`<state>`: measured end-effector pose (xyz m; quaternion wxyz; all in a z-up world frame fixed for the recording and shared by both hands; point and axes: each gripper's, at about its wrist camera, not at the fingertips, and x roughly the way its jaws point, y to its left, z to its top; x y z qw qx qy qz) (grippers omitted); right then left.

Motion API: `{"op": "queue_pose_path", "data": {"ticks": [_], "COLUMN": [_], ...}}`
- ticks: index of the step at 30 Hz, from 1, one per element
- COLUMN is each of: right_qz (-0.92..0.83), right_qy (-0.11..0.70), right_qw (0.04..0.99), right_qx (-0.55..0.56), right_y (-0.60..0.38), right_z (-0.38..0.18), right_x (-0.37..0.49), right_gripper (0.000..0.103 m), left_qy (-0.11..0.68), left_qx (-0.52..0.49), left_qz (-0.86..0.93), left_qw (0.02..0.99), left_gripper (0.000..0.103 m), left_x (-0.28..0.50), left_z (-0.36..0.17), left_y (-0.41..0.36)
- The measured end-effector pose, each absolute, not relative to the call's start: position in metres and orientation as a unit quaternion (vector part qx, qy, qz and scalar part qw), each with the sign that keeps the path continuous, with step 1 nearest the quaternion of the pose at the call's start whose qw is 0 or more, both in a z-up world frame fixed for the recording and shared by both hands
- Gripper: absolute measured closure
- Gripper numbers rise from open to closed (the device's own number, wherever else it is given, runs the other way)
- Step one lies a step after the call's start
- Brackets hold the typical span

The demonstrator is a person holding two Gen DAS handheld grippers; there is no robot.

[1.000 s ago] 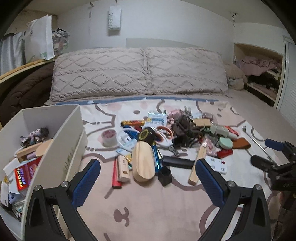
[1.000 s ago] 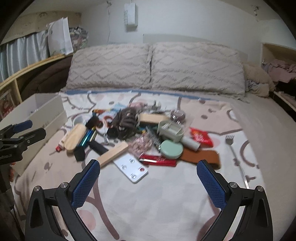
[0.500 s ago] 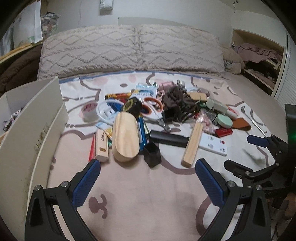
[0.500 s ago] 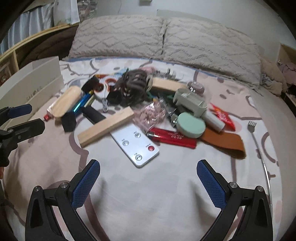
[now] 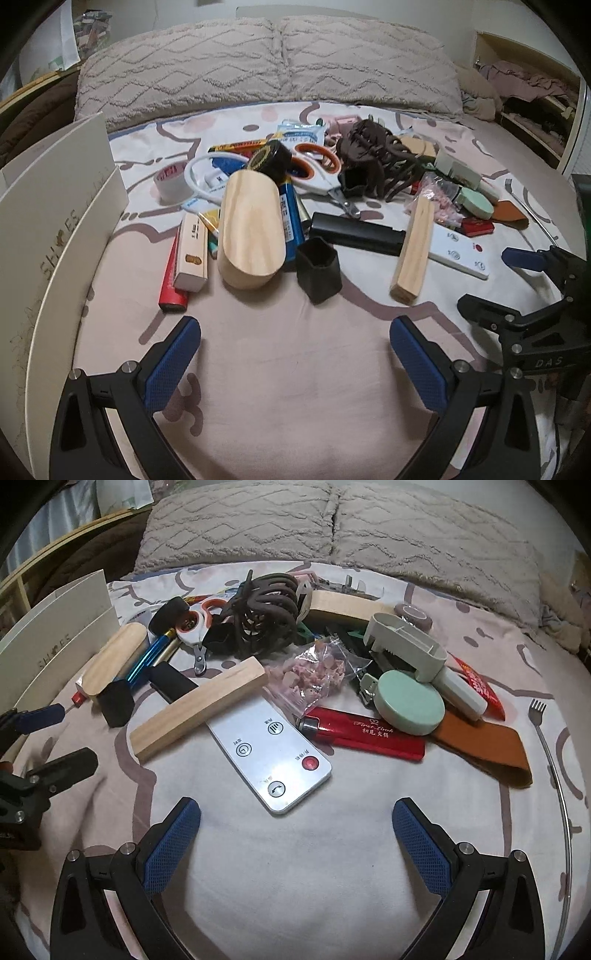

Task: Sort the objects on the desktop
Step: 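Close the left tool on the black hexagonal cup while the right tool approaches the white remote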

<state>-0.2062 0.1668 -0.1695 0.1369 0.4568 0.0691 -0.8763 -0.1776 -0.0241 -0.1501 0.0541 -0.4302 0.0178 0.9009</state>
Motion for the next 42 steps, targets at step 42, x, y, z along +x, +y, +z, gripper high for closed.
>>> {"op": "queue_pose_path", "data": {"ticks": [42], "right_qz": [-0.888], "right_qy": [0.116], "right_qw": [0.174], "right_qx": [0.41], "right_y": [0.144], "right_z": [-0.166], "right_x": [-0.212], "right_gripper": [0.016], "left_qy": [-0.018], "left_qx": [-0.45], "left_qz": [0.888], "left_qw": [0.096], "left_gripper": [0.027], "left_x": [-0.196], "left_z": [-0.157], "left_y": [-0.025]}}
